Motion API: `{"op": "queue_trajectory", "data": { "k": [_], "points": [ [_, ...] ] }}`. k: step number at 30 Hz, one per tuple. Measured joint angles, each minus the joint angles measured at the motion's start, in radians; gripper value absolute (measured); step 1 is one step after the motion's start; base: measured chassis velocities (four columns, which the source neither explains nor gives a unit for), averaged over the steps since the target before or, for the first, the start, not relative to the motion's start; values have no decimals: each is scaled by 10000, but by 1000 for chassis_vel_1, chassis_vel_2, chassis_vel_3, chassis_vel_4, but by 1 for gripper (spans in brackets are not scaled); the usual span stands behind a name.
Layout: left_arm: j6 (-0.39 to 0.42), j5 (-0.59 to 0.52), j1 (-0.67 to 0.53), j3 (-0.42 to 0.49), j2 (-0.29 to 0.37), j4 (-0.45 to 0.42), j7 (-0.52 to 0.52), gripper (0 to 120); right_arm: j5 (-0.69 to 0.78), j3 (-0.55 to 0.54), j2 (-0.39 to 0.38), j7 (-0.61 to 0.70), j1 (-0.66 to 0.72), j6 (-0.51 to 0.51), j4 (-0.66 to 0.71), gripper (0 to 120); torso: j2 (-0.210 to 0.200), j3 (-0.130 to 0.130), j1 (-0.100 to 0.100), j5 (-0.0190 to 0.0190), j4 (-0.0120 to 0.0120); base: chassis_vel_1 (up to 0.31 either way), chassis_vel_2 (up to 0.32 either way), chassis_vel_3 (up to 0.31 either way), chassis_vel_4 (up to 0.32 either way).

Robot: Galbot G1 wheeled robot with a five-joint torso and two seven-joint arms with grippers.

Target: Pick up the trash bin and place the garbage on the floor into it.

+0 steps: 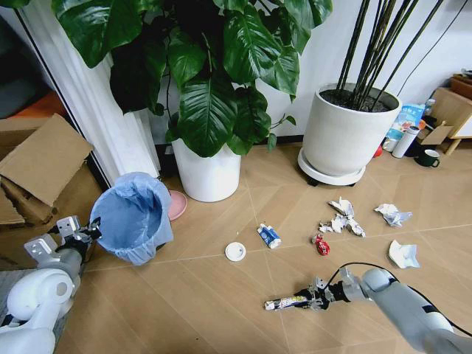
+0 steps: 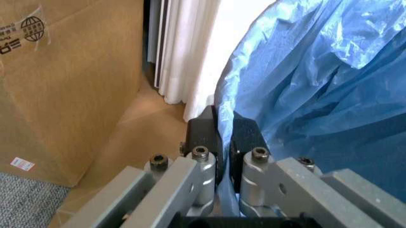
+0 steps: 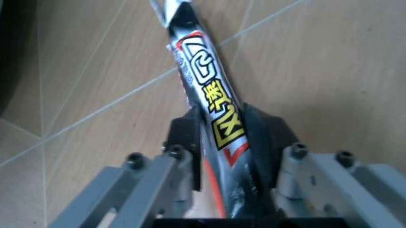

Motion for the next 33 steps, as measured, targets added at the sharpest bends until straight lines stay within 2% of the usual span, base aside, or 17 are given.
{"op": "queue_trajectory", "data": {
  "k": [2, 4, 8, 13, 16, 21, 25, 28, 29, 32, 33],
  "points": [
    [0, -1, -1, 0, 1, 1, 0, 0, 0, 0, 0, 0, 0, 0, 0, 22, 0, 0, 0, 0, 0, 0, 0, 0, 0],
    [0, -18, -23, -17, 4, 18, 2, 0, 113, -134, 10, -8, -92, -47, 1, 8, 0, -1, 0, -3, 0, 0, 0, 0, 0],
    [0, -26, 10, -42, 6, 63, 45, 0, 178, -164, 29, -60, -321, -69, 31, 0, 4, -4, -3, -9, 1, 0, 0, 0, 0],
    [-5, -26, 14, -46, 15, 108, 63, 0, 255, -24, 37, -118, -508, -70, 54, 0, 4, -5, -3, -7, 1, 0, 0, 0, 0],
    [-10, -9, 46, 59, 28, 146, 62, 0, 612, 370, -35, -244, -801, -88, 495, 0, 1, 3, 0, 14, -4, 0, 0, 0, 0],
    [21, -23, 191, 197, 11, 74, -35, 0, 961, 848, -89, -349, -941, 29, 935, 0, 1, 2, 0, 3, 0, 0, 0, 0, 0],
    [56, -119, 279, 425, 186, -46, -129, 0, 1719, 1682, -51, -395, -1032, 109, 1599, 0, 0, 2, 0, -1, -2, 0, 0, 0, 0],
    [143, -366, 286, 761, 460, -217, -224, 0, 2802, 2597, 364, -301, -924, -20, 2786, 0, 0, 0, 0, 0, -4, 0, 0, 0, 0],
    [143, -366, 286, 761, 460, -217, -224, 0, 2802, 2597, 364, -301, -924, -20, 2786, 0, 0, 0, 0, 0, -4, 0, 0, 0, 0],
    [176, -399, 386, 1252, 797, -259, -234, 0, 3455, 2851, 1292, -81, -316, -69, 3439, 0, 0, 0, 0, -4, 2, 0, 0, 0, 0],
    [176, -399, 386, 1252, 797, -259, -234, 0, 3455, 2851, 1292, -81, -316, -69, 3439, 0, 0, 0, 0, -4, 2, 0, 0, 0, 0]
  ]
}}
